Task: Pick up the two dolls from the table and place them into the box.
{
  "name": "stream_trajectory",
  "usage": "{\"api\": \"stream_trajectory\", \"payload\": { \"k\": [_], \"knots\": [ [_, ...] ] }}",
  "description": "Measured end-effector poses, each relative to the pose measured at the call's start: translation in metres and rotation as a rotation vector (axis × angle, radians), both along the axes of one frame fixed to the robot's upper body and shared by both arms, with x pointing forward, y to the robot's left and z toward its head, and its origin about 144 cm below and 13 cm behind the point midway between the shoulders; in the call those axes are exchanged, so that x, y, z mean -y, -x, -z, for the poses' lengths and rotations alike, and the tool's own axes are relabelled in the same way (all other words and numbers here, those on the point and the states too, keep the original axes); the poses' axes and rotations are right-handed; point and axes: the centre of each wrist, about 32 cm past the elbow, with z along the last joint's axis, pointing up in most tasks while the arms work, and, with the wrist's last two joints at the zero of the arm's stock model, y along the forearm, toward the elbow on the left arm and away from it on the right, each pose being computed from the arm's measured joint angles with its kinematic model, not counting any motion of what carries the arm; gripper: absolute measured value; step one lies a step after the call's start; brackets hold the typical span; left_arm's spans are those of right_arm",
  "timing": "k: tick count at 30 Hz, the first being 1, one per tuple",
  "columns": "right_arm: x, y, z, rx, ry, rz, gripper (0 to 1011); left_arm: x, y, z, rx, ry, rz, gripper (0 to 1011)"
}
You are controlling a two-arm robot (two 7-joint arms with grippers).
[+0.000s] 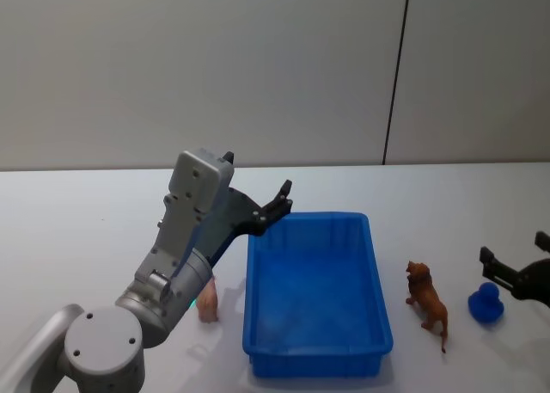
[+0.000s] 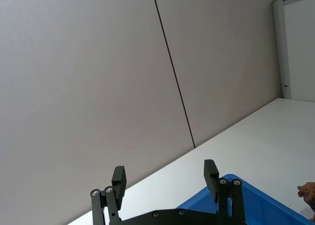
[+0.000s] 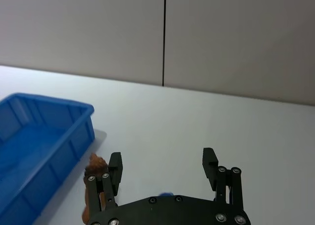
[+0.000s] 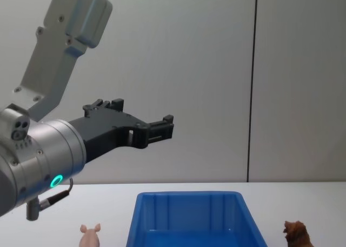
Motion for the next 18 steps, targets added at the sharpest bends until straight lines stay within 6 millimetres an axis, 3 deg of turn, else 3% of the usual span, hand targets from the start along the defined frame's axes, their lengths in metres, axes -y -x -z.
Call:
{"api": "stream_trajectory", "payload": {
  "k": [18],
  "knots": [
    [0.018, -0.016, 0.022, -0.160, 0.038, -0.036, 1001, 0.000, 0.000, 0.000, 0.000, 0.000, 0.000, 1001]
  ]
}}
